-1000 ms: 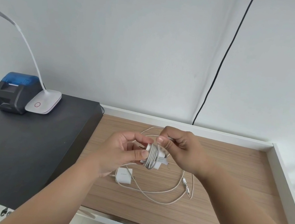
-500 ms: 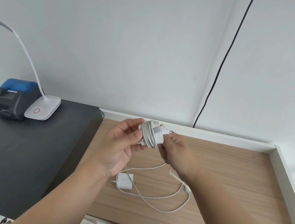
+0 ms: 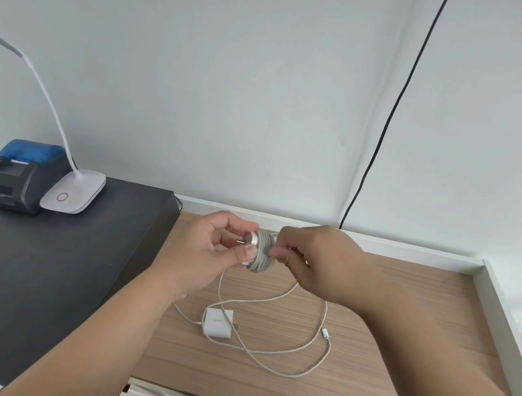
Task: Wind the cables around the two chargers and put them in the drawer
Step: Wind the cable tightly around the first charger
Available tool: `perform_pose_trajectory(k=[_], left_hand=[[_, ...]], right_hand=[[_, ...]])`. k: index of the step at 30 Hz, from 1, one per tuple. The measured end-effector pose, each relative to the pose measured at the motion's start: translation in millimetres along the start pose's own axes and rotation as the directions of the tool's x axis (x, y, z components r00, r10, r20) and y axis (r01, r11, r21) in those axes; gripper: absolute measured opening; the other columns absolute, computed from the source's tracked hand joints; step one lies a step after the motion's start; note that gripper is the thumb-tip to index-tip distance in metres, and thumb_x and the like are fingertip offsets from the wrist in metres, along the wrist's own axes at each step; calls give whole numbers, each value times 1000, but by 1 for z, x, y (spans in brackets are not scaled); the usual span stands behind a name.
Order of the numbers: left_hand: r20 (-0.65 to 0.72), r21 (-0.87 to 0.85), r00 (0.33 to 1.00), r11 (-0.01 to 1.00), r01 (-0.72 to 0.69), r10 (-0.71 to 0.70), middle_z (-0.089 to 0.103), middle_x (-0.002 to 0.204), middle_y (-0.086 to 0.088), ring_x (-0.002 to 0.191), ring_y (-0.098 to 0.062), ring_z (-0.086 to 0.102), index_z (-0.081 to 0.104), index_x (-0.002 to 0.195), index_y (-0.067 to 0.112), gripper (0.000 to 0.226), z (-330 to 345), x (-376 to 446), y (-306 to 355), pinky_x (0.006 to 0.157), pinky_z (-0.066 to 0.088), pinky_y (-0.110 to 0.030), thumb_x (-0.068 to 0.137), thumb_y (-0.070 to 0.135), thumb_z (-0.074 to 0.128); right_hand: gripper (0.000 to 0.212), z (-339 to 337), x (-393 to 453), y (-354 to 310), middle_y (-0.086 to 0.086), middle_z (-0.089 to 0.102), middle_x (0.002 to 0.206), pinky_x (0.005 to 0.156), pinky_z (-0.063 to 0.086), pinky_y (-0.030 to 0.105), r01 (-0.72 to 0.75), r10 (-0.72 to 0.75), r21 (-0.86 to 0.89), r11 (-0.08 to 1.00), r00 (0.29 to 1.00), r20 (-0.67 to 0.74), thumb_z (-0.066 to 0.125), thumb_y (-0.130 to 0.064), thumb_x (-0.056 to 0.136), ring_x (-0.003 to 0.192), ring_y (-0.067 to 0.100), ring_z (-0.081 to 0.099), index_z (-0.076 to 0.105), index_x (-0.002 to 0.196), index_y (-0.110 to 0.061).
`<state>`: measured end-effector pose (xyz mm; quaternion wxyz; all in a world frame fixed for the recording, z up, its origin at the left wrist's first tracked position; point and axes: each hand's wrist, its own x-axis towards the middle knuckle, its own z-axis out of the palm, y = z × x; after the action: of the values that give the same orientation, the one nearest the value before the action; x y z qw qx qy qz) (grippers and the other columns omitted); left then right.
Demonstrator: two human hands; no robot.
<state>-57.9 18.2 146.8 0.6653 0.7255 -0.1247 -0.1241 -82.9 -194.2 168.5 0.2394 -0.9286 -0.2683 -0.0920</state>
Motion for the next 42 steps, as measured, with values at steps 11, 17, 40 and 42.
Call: perform_pose_trajectory(k=[11,17,40,42], left_hand=[[199,-319,977,938,133,-71,71,88,-9,79,-21,68,74,94,16,45,-10,-13,-5,67,57,-32,55,31,93],[214,-532,975,831,162,-53,72,85,-8,74,-20,70,75,93,13,49,2,-15,-11,60,58,-30,51,28,95],[-69,126,998,992,8,0,71,84,1,79,-17,65,72,95,28,28,22,-3,-11,77,56,-30,79,6,76],[-11,150,999,988,36,-35,71,82,-5,75,-13,64,74,95,28,28,19,-5,-10,79,55,-35,78,6,77]], right_hand=[[32,27,8,12,-4,38,58,55,31,24,-253,168,731,634,967,189,52,-37,93,56,10,35,50,65,-22],[36,56,-9,5,-3,31,50,45,12,22,-391,257,913,115,900,353,46,-34,97,44,10,21,48,69,-12],[24,0,-18,2,0,66,83,60,44,32,-118,145,-198,973,981,127,41,-39,97,78,28,61,56,97,-20],[30,-3,-16,6,-3,64,73,57,45,32,-72,85,-186,980,995,62,42,-46,95,69,25,59,58,91,-21]])
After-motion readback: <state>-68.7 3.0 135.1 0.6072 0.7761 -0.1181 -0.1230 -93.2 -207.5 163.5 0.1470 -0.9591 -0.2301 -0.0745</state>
